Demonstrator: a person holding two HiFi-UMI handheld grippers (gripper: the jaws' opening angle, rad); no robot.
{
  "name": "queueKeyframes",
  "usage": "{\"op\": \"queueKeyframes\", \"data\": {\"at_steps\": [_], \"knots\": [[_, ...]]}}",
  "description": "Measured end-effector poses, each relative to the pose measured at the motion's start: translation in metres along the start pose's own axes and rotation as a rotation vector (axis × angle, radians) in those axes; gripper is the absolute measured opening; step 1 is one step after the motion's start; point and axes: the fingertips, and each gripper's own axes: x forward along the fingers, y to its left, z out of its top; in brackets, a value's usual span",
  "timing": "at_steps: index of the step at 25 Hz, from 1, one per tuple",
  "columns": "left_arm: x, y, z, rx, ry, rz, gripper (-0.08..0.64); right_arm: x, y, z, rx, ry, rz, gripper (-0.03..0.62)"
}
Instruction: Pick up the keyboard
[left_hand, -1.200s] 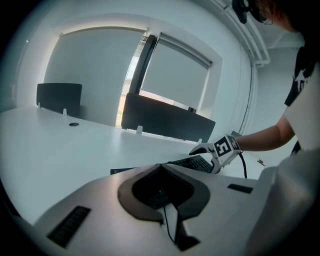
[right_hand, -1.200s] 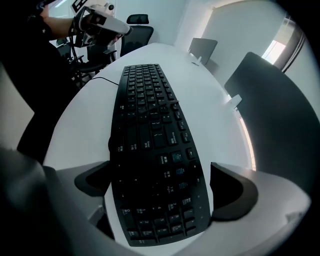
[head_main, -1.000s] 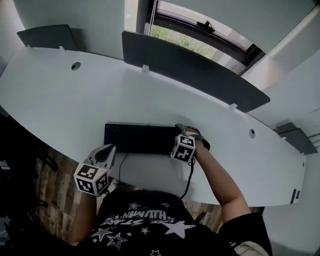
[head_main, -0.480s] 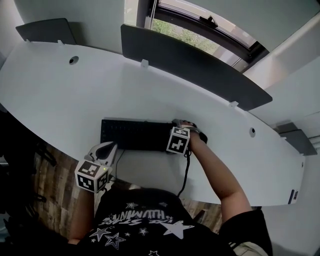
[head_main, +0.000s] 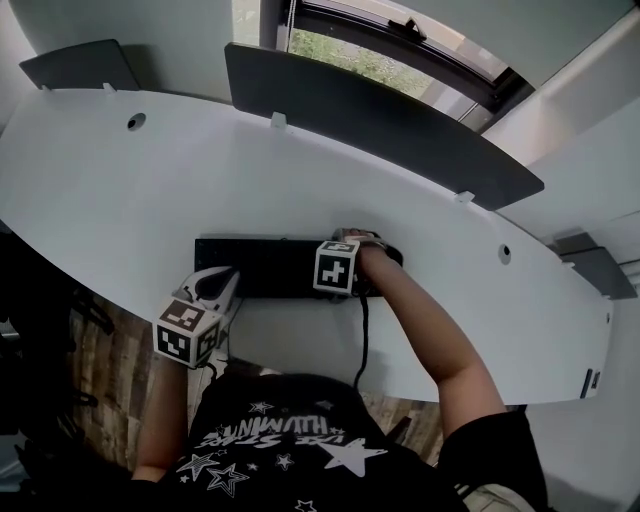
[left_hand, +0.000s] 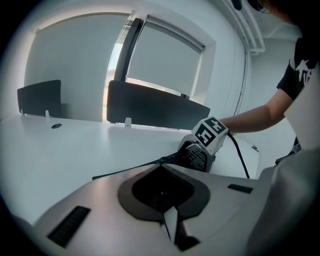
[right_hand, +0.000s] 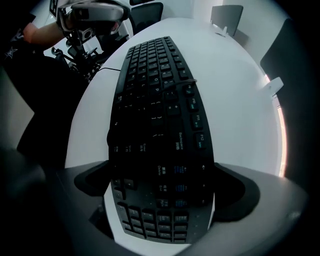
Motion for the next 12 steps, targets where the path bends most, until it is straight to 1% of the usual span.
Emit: {"op": "queueKeyframes", "data": {"at_steps": [2, 6, 10, 12], "knots": [[0.002, 0.002, 0.002, 0.000, 0.003, -0.002, 0.009, -0.001, 0.000, 0.000, 0.000, -0.006, -0.003, 0.581], [0.004, 0.007, 0.000, 0.000, 0.017, 0.005, 0.009, -0.003, 0.000, 0.005, -0.009, -0.067, -0.018, 0.581], [0.003, 0.006, 0.001, 0.012, 0.031, 0.018, 0.009, -0.005, 0.005, 0.005, 0.003, -0.099, -0.032, 0.581], [0.000, 0.004, 0.003, 0.017, 0.027, 0.022, 0.009, -0.007, 0.010, 0.005, 0.011, -0.125, -0.061, 0.580]]}}
